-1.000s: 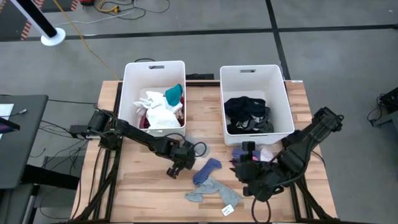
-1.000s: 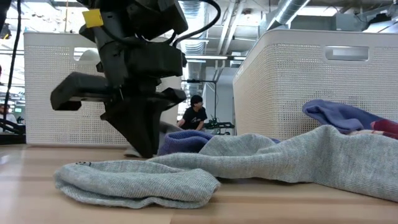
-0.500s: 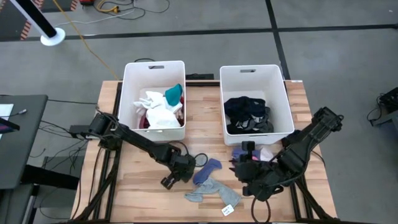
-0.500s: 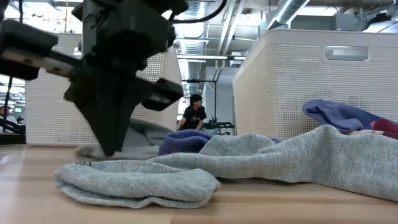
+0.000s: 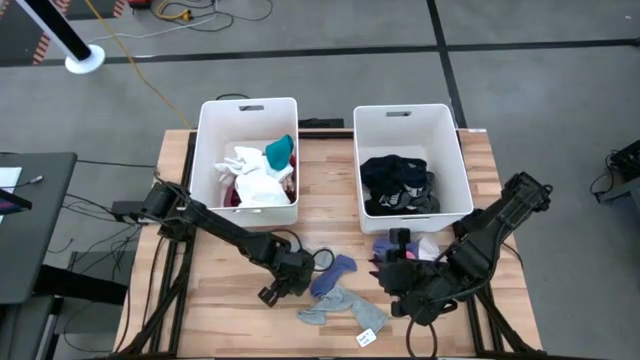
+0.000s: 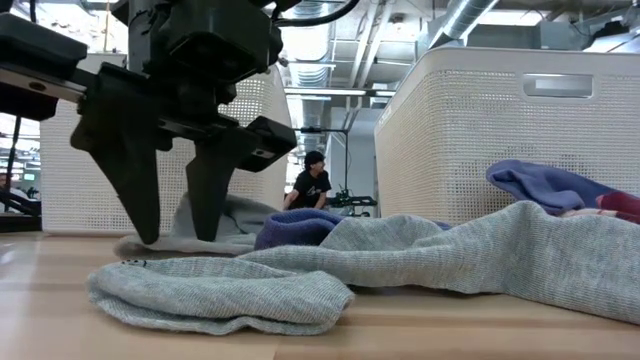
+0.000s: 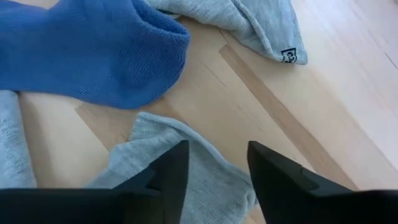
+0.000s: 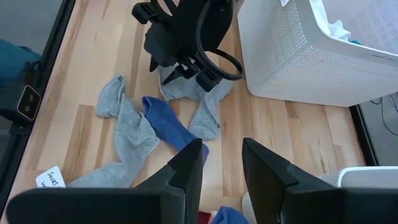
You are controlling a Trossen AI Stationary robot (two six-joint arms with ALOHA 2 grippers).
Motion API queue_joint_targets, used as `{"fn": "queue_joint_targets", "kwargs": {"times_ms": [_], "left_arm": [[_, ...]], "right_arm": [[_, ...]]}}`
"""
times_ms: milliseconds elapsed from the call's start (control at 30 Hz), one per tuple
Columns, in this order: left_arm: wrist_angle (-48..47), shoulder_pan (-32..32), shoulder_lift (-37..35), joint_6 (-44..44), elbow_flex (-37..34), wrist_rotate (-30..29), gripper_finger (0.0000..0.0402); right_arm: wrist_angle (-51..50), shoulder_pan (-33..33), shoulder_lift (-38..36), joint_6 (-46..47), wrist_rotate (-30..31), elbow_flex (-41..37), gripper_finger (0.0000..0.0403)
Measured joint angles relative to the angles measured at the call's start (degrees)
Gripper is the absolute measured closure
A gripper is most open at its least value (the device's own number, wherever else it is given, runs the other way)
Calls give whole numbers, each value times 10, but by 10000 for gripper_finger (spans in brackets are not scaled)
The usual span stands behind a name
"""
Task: Sort clothes
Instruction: Put the gray sock into the right white bin
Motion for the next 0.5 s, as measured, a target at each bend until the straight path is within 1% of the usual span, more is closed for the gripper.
{"fn": "queue_joint_targets", "kwargs": {"times_ms": [100, 300, 400, 500], "left_arm": [[-11, 0, -4, -2, 0, -1, 227], [-15, -1, -38, -7, 0, -3, 225], [-14, -1, -53, -5, 1, -38, 229], [-20, -1, -52, -2, 1, -78, 229]], "right_arm": [[0, 1, 0, 2, 0, 0, 275], [0, 1, 0, 2, 0, 0, 275], [0, 1, 0, 2, 0, 0, 275], [0, 1, 0, 2, 0, 0, 275]]}}
